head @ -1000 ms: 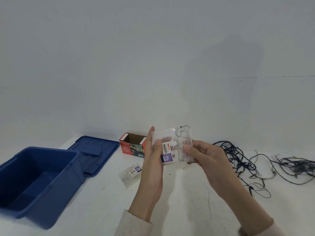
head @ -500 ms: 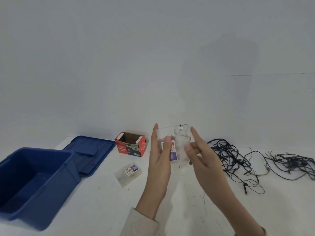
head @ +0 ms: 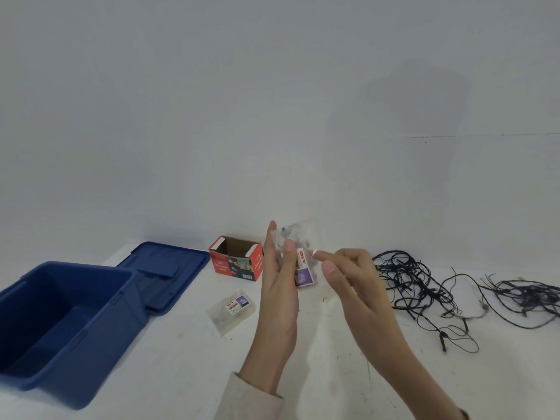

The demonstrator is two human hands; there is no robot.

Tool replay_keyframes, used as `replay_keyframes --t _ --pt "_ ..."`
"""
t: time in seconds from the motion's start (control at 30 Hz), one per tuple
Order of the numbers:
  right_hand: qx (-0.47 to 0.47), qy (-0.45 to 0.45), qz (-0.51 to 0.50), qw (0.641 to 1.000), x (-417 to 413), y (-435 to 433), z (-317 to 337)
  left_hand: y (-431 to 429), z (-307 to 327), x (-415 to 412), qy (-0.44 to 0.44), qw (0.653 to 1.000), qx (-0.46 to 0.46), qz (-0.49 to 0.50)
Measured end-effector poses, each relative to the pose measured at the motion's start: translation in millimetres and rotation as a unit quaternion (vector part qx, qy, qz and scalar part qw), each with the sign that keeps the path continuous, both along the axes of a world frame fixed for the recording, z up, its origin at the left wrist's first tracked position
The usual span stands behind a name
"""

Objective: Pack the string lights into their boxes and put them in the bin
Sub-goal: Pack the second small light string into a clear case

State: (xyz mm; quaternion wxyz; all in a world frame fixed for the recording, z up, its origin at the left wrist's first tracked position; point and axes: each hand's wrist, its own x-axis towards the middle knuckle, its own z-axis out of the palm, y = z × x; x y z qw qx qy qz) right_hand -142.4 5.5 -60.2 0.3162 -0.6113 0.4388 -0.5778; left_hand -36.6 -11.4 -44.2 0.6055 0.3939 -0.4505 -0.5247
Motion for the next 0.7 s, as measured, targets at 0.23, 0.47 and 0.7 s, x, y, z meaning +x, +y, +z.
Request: replay_keyframes --t 0.23,0.47,0.7 --pt "0.002 0.03 -0.091 0.995 -5 -9 7 -2 0 8 0.063 0.998 0.021 -0.003" --pt "0.036 -0.079 -0.075 0.993 -2 -12 5 -4 -3 11 0.039 0.999 0.034 0.006" --pt "-0.245 0.286 -0.24 0.895 6 -17 -8 -2 0 10 0.012 0.999 0.029 0.032"
